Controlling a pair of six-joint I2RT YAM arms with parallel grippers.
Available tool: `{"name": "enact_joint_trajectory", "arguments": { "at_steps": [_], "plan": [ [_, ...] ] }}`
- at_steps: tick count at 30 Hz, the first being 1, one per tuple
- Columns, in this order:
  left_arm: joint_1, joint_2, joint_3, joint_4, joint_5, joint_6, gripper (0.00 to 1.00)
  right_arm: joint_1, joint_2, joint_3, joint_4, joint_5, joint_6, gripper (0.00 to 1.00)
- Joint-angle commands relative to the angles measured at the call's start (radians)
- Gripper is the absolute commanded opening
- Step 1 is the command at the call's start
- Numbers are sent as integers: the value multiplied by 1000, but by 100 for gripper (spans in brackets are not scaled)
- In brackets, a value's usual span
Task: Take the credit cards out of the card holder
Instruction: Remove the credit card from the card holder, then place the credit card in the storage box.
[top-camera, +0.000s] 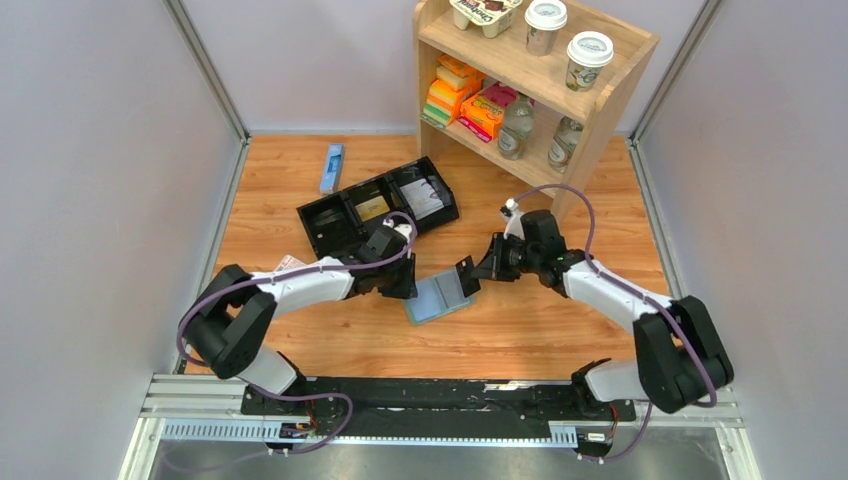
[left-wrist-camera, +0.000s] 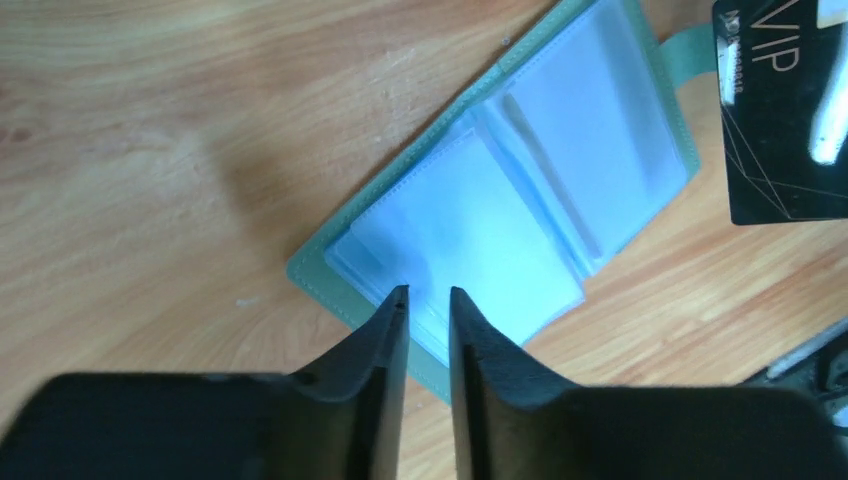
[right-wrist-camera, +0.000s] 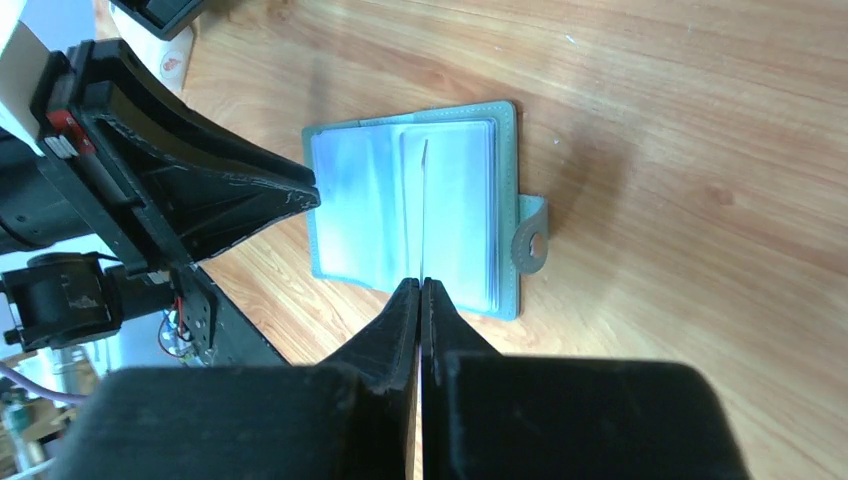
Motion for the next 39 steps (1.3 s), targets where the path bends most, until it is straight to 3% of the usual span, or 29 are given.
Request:
{"name": "enact_joint_trajectory", "arguments": {
  "at_steps": [1,5,7,11,16,22,32,39],
  "plan": [
    [-3,-163,7,-18,-35,81,37,41,-127,103,-163,86,-120,0],
    [1,-290,42,-59,-40,207,70,97,-199,169,-245,96,-187,0],
    [5,-351,67,-90,-26,281,80,130,-229,198,-268,87,-220,0],
    [28,-469,101,-133,86,436,87,210,-267,267,-326,49,-299,1],
    [44,-595,148,-177,316,595,88,322,-295,338,-400,-8,-401,3],
    [47,-610,222,-348,541,746,87,423,-331,391,-435,-58,-500,4],
    [47,-525,270,-421,841,767,57,466,-354,407,-424,-147,-551,5],
    [47,-455,242,-331,909,671,57,466,-356,359,-351,-102,-534,0]
  ]
}}
